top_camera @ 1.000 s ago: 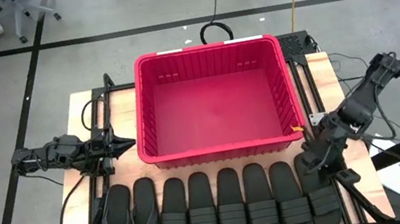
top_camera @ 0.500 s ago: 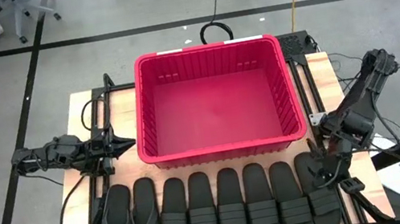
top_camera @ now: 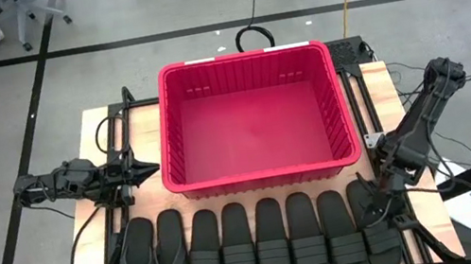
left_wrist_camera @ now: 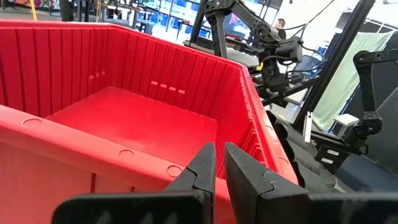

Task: Pick and place slides into bin
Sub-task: Put the black slide into the red bin

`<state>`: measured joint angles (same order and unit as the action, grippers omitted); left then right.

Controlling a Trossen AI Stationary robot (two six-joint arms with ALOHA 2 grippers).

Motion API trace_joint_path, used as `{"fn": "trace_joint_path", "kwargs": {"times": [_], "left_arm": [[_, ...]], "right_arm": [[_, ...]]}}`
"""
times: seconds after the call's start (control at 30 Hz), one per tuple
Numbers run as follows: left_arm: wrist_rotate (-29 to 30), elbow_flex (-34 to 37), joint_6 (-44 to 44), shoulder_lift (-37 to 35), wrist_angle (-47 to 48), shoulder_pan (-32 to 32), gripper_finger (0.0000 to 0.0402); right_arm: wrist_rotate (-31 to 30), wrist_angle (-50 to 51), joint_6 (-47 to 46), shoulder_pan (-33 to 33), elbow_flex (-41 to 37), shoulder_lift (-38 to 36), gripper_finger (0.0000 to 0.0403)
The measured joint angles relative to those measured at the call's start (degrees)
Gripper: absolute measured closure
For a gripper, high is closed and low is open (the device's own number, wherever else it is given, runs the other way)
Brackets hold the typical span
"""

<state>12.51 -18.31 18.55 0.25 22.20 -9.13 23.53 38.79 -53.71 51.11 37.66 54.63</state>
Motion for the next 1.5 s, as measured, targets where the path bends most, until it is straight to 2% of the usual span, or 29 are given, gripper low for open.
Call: {"fn": "trace_joint_path", "kwargs": {"times": [0.13, 0.27, 0.4, 0.53, 0.7, 0.83, 0.97, 1.13, 1.37, 1.5], "left_arm": [[0.0, -0.01, -0.17, 0.02, 0.0, -0.02, 0.0371], [0.0, -0.02, -0.22, 0.01, 0.0, -0.01, 0.0371], [0.0, 0.0, -0.26, 0.02, 0.0, 0.0, 0.0371], [0.0, -0.02, -0.37, 0.02, 0.0, -0.02, 0.0371], [0.0, 0.0, -0.37, 0.0, 0.0, 0.0, 0.0371], [0.0, -0.01, -0.35, 0.02, 0.0, 0.0, 0.0371], [0.0, -0.02, -0.35, 0.0, 0.01, 0.0, 0.0371], [0.02, -0.02, -1.26, 0.02, 0.02, 0.0, 0.0371], [0.02, -0.02, -2.32, 0.02, 0.02, 0.0, 0.0371], [0.02, -0.02, -2.1, 0.02, 0.02, 0.0, 0.0371]], "right_arm": [[-1.12, -3.85, 0.86, 0.0, -3.14, 0.0, 0.0175], [-0.99, -11.06, 0.32, 0.0, -7.65, 0.0, 0.0141], [-0.85, -20.42, -1.26, 0.0, -12.27, 0.0, 0.013], [-0.77, -27.16, -5.16, 0.0, -16.45, 0.0, 0.0136], [0.75, -39.06, -11.73, 0.0, -21.63, 0.0, 0.0169], [0.77, -47.03, -14.38, 0.0, -24.28, 0.0, 0.0217], [3.66, -50.56, -16.48, -0.02, -25.65, 0.01, 0.0281], [7.5, -53.09, -17.39, -0.04, -25.84, 0.04, 0.0382], [8.11, -57.9, -21.34, -0.02, -25.91, 0.15, 0.0395], [8.27, -56.72, -21.38, 0.0, -24.46, 0.13, 0.0397]]}}
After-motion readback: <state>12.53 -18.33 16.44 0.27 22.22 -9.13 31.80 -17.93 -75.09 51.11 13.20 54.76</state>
